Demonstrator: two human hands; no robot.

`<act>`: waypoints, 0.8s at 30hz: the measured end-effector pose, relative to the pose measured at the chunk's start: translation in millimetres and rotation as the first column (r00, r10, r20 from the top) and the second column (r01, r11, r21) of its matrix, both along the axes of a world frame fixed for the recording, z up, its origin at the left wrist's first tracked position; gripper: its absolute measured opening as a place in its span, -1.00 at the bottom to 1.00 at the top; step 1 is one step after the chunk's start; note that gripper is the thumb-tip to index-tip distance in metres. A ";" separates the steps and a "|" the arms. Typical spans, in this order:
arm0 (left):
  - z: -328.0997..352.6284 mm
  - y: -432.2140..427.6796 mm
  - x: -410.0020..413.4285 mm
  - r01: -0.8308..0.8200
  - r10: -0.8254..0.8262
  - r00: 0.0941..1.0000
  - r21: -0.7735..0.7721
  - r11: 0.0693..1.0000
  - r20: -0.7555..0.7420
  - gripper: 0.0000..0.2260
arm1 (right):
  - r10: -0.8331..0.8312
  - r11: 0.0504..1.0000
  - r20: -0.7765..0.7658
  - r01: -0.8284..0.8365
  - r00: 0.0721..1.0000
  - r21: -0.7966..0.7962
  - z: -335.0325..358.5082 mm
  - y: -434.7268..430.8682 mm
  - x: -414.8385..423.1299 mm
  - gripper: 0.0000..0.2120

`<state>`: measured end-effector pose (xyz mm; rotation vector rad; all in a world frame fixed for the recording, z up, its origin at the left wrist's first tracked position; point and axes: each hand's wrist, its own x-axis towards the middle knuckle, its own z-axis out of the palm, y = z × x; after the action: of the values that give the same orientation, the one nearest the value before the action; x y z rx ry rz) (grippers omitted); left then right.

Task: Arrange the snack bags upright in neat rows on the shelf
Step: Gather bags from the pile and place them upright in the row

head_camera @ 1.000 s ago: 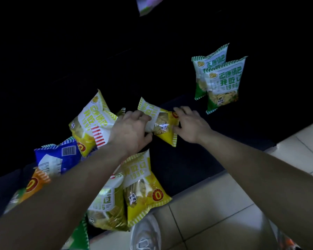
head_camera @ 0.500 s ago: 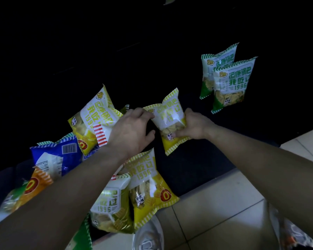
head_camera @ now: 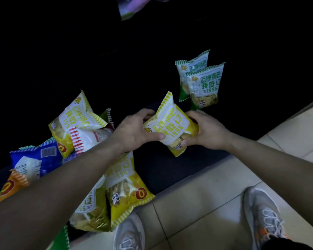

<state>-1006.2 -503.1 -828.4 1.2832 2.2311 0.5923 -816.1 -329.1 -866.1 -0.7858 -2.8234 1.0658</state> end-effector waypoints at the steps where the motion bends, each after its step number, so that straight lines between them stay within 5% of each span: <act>1: -0.6 5.3 5.9 -0.014 0.015 1.000 0.053 0.999 -0.004 -0.25 | -0.006 1.000 0.001 0.006 1.000 -0.010 0.0 2.0 6.3 -0.20; 5: 0.2 35.0 27.2 -0.032 0.048 0.992 0.139 0.990 -0.120 -0.37 | -0.094 0.995 0.042 0.092 0.995 0.029 -5.2 11.6 32.0 -0.08; 10: -4.8 84.5 42.2 -0.039 0.055 0.972 0.073 0.997 -0.229 -0.36 | -0.193 0.981 0.187 0.182 0.963 0.070 -14.1 30.3 63.2 -0.25; 24: -26.6 195.6 84.7 -0.085 0.118 0.977 0.186 0.979 -0.176 -0.36 | -0.136 0.990 0.333 0.144 0.933 0.002 -31.3 34.0 103.5 -0.34</act>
<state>-921.4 -307.5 -855.1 1.3670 2.4555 0.7528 -712.6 -295.1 -897.4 -1.2593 -2.9637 1.0314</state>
